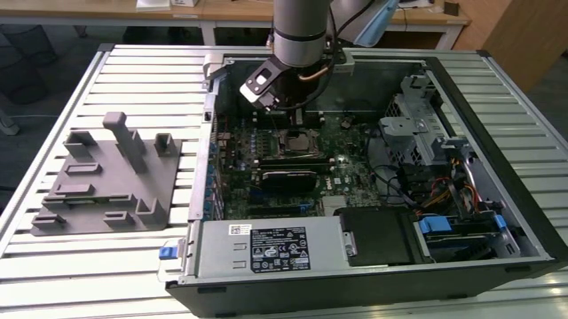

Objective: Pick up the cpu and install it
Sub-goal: 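Close the cpu cover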

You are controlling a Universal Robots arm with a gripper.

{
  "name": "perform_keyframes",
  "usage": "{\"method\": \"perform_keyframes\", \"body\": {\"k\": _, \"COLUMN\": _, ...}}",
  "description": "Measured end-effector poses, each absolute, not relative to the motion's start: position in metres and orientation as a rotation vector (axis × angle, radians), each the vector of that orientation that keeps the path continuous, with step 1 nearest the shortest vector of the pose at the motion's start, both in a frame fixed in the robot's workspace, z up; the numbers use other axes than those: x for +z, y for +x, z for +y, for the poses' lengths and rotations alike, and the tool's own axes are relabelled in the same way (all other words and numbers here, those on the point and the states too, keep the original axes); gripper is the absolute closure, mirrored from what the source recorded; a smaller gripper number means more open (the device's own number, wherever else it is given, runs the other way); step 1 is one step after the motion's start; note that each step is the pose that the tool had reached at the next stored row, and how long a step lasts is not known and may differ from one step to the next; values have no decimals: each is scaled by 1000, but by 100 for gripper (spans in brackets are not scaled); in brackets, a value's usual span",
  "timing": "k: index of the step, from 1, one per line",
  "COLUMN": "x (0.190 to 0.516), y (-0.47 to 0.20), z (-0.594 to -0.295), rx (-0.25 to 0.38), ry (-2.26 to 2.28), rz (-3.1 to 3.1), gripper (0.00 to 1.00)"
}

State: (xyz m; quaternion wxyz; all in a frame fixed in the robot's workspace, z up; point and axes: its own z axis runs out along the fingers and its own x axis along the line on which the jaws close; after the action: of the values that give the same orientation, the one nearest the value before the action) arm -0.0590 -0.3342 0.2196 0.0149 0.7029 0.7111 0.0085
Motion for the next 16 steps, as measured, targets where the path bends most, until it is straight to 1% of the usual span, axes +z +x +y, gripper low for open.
{"method": "perform_keyframes", "body": {"k": 16, "x": 202, "y": -63, "z": -334, "rx": 26, "ry": 2187, "rz": 2213, "gripper": 89}}
